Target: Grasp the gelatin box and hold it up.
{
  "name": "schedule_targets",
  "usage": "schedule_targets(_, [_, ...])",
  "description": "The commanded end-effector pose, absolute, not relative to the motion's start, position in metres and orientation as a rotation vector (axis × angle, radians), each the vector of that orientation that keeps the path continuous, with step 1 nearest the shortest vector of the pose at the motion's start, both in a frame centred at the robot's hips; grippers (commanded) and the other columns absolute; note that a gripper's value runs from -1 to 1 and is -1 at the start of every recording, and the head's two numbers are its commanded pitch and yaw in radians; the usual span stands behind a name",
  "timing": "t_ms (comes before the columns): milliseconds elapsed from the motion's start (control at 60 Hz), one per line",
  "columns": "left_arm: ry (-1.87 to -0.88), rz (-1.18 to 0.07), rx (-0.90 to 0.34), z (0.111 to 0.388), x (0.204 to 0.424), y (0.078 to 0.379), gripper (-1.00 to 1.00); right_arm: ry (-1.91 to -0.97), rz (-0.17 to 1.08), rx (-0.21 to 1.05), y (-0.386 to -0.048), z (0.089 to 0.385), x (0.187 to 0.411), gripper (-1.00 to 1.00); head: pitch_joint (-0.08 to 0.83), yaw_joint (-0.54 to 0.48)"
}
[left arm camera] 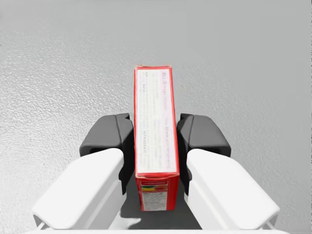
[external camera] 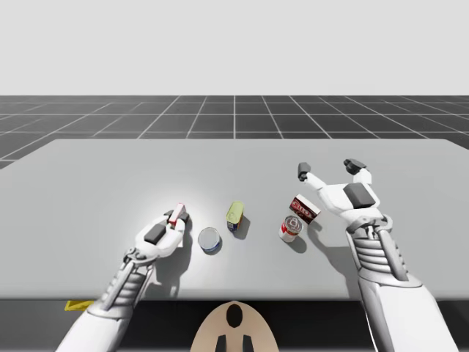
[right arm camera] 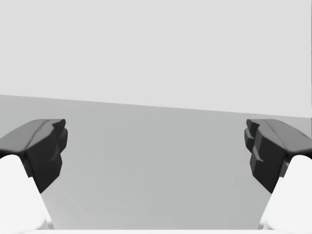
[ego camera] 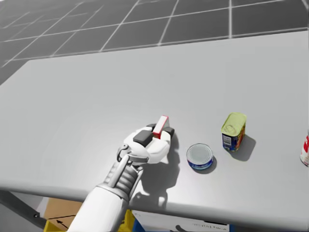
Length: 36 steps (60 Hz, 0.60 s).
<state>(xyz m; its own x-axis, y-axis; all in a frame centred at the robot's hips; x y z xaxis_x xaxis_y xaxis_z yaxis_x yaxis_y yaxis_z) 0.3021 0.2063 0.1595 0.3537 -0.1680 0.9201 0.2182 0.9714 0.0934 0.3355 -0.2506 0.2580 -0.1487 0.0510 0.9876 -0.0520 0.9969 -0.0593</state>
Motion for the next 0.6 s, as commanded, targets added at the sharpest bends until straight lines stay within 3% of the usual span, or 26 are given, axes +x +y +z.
schedule_targets(17, [-1.193,-0.260,-0.040,0.156,0.298,0.200,1.00,-1.719,0.088,-0.002,-0.251,0.258,0.335,-1.00,0.550,0.33])
schedule_targets(150, [-1.196,-0.255,-0.031,0.156,0.297,0.200,1.00,-1.719,0.085,-0.002,-0.252,0.258,0.335,-1.00,0.392,0.34])
schedule_targets(300, [-1.199,-0.253,-0.018,0.158,0.295,0.199,1.00,-1.721,0.084,-0.002,-0.253,0.259,0.334,-1.00,0.288,0.35])
schedule_targets(433, [-1.218,-0.228,-0.027,0.171,0.294,0.199,1.00,-1.718,0.084,-0.002,-0.254,0.259,0.335,-1.00,0.285,0.35])
schedule_targets(600, [-1.335,-0.220,-0.034,0.230,0.292,0.205,1.00,-1.717,0.083,-0.003,-0.254,0.259,0.336,-1.00,0.290,0.36])
